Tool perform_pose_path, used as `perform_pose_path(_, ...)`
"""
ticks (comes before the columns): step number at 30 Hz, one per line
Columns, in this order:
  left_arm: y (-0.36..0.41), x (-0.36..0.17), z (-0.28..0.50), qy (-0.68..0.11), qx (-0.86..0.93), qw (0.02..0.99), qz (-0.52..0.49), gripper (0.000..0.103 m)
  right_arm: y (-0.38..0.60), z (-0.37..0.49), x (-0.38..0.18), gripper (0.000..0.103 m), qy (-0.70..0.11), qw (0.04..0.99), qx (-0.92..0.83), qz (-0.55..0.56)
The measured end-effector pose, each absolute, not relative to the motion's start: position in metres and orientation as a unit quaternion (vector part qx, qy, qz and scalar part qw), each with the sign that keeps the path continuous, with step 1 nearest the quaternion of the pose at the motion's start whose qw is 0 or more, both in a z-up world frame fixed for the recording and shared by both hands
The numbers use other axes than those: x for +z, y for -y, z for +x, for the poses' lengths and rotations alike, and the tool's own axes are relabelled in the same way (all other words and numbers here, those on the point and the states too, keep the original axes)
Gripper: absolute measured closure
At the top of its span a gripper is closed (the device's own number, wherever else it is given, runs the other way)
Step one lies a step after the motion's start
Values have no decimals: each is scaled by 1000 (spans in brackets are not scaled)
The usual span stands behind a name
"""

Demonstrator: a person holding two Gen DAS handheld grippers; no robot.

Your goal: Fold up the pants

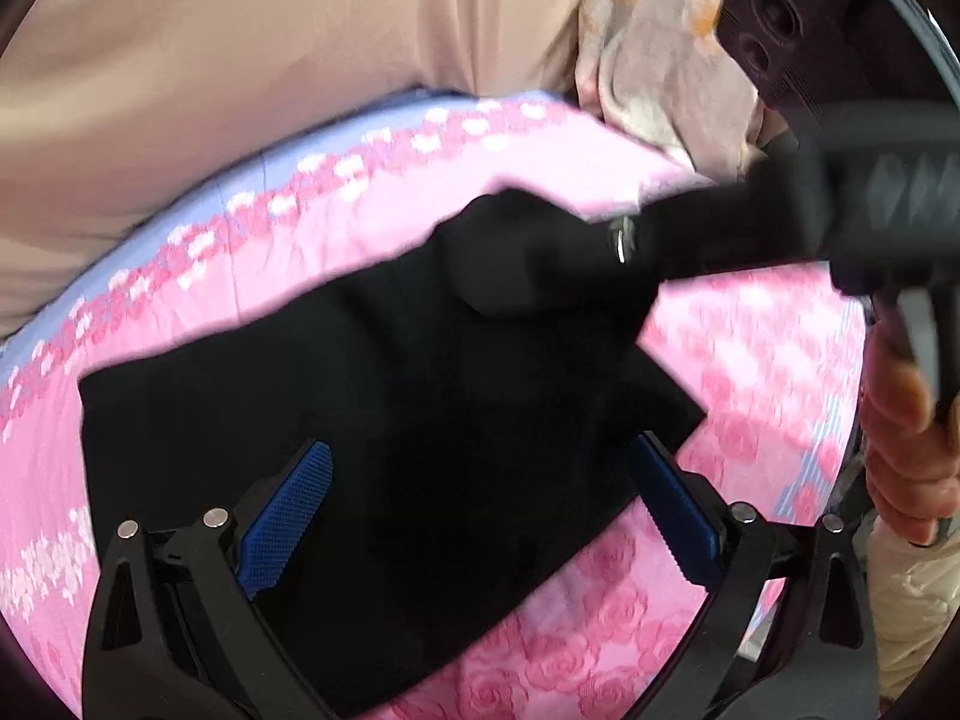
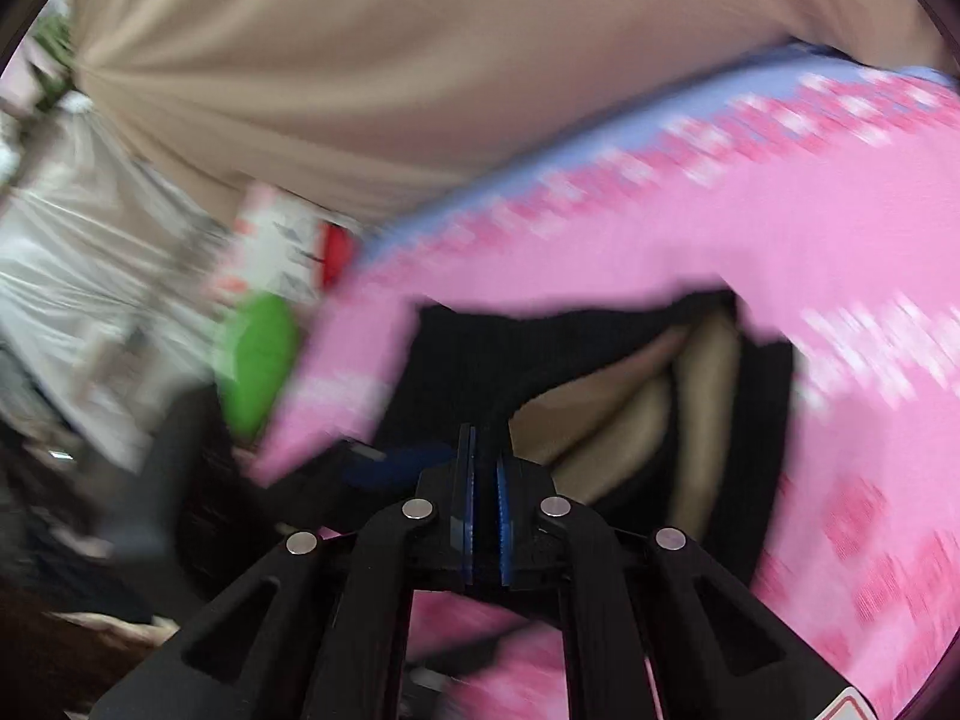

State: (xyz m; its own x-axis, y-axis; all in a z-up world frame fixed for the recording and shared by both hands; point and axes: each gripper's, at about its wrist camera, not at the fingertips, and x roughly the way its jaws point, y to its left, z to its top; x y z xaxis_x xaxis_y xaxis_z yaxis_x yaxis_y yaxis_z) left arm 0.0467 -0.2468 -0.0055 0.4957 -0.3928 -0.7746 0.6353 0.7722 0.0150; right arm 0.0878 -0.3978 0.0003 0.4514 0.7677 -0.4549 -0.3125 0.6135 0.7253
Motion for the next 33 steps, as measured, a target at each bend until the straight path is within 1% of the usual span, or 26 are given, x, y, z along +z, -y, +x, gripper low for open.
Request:
perform_pose_path(1,245,-1,55,-404,-301,852,142,42,398,93,7,96,-391,797,353,297)
perform_pose_path(2,243,2,62,-411,-298,851,133,56,397,99,14,95,-382,791,368,303)
perform_pose_path(4,232,7,84,-435,-287,848,96,96,390,109,21,89,-386,799,367,278)
perform_pose_path(5,221,10,97,-447,-284,845,69,98,390,111,19,86,-393,803,357,270)
perform_pose_path(7,200,23,112,-448,-281,849,29,98,402,107,11,63,-393,808,341,277)
perform_pose_path(8,191,31,117,-443,-276,853,19,98,407,101,7,59,-391,816,327,273)
perform_pose_path(10,174,50,123,-426,-280,861,2,98,415,86,-6,57,-406,839,277,233)
perform_pose_path(13,166,70,127,-412,-278,868,-4,98,412,84,-29,57,-442,841,244,195)
perform_pose_path(17,167,77,129,-410,-276,869,3,98,392,103,-42,57,-465,844,222,149)
perform_pose_path(18,168,76,128,-412,-277,868,5,98,386,109,-45,58,-467,843,224,143)
perform_pose_path(19,169,75,127,-414,-277,867,7,98,380,114,-48,85,-471,840,231,140)
perform_pose_path(20,170,75,125,-414,-275,868,9,98,374,117,-49,99,-475,837,235,132)
perform_pose_path(23,179,83,110,-401,-289,869,25,98,371,105,-27,99,-445,855,240,115)
perform_pose_path(25,187,85,99,-398,-310,863,30,97,385,85,-3,99,-414,875,221,121)
perform_pose_path(26,195,79,92,-406,-323,854,33,95,395,77,0,99,-406,881,208,125)
perform_pose_path(27,203,71,86,-416,-333,846,36,89,402,72,-2,99,-406,883,196,126)
perform_pose_path(28,214,54,81,-432,-335,836,48,68,410,72,-11,96,-415,884,176,127)
perform_pose_path(29,222,39,79,-441,-328,833,62,53,416,74,-25,92,-429,879,164,132)
perform_pose_path(30,230,18,76,-451,-308,834,81,33,422,78,-49,92,-458,863,155,143)
perform_pose_path(31,232,5,73,-457,-293,835,92,35,428,79,-63,92,-471,854,149,160)
perform_pose_path(32,229,-8,66,-462,-282,834,106,35,436,74,-67,91,-466,849,155,194)
perform_pose_path(33,221,-8,61,-459,-285,835,101,35,446,65,-62,82,-453,848,159,222)
